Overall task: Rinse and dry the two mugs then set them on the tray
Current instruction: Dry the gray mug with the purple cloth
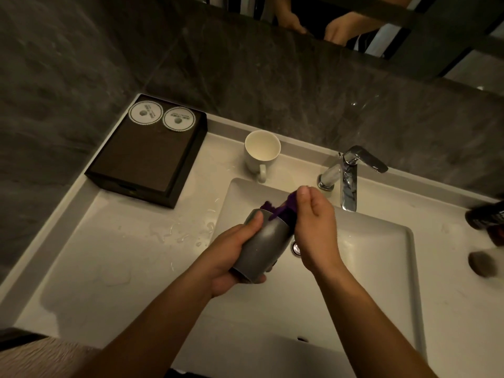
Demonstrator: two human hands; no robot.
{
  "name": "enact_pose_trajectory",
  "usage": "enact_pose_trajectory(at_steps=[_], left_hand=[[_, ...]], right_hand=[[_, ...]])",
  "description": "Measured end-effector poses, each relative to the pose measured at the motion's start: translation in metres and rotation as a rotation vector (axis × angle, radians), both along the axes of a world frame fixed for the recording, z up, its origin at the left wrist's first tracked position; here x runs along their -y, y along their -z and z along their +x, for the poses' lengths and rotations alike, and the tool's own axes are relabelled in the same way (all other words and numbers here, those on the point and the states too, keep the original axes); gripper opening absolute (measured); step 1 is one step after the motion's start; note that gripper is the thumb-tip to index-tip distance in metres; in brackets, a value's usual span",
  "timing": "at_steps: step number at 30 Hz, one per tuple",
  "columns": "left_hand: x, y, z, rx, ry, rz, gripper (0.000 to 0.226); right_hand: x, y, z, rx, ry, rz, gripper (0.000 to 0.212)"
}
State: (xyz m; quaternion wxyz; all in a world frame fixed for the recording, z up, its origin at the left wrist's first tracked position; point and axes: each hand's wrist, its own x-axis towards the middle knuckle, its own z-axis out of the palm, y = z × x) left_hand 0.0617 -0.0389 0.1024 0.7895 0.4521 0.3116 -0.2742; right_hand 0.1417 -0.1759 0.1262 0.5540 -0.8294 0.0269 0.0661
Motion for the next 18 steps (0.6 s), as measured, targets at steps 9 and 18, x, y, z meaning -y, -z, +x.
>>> enact_pose_trajectory(at_steps=[9, 18], left_hand=[[0.004, -0.010, 0.015, -0.050, -0.388, -0.268, 0.059], [0.018, -0.019, 0.012, 0.096, -0.417, -0.109, 0.048]], right_hand=[[-0.001, 0.015, -0.059, 0.440, -0.344, -0.009, 0.048], [-0.008, 0.018, -0.051, 0.252, -0.052, 0.198, 0.043]])
